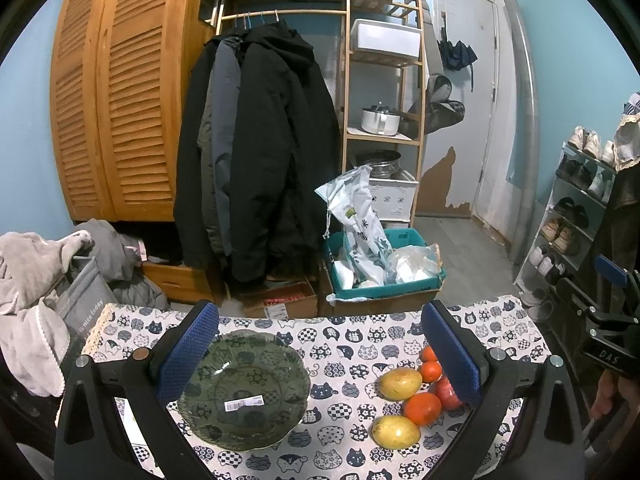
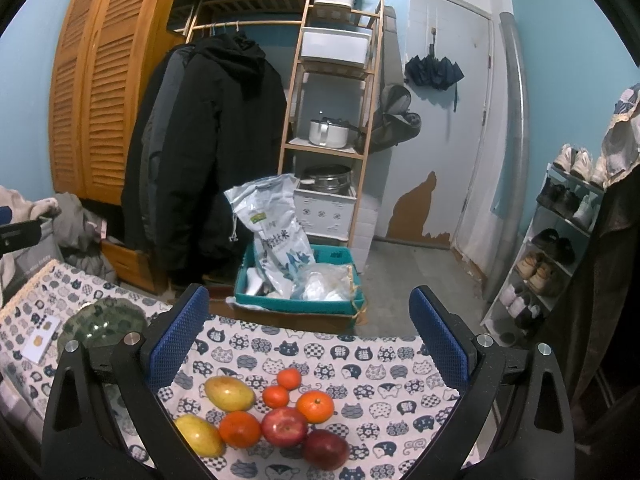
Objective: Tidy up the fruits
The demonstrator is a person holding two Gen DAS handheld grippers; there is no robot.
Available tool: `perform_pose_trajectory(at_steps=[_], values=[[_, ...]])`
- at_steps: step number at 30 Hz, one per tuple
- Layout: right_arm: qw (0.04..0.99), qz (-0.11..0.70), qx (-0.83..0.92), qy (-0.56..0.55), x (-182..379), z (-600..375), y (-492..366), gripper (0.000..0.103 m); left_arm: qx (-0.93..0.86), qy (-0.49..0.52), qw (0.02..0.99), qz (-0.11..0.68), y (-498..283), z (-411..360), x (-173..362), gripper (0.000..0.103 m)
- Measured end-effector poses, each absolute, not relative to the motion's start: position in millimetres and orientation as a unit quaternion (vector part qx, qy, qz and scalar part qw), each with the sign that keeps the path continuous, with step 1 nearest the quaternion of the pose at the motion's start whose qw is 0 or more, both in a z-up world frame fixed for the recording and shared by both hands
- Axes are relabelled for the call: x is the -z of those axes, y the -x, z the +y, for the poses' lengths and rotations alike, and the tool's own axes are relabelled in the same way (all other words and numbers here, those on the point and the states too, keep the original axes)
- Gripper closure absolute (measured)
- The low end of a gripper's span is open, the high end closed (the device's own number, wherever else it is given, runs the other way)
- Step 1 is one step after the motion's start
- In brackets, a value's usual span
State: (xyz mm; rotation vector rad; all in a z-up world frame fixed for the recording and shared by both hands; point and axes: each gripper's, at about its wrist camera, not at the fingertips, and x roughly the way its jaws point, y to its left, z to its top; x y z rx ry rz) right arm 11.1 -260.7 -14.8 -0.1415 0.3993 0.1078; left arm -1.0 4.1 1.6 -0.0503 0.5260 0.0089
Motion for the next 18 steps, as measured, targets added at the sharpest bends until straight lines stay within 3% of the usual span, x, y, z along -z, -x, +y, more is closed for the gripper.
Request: perform_pose_trajectory(at_steps=[18], values=[[0.977, 0.197, -0.052, 0.068, 16.0, -259.5, -10.0, 0.004, 0.0, 0.022, 0.967, 0.254, 4.6, 2.4, -8.2, 0.001]])
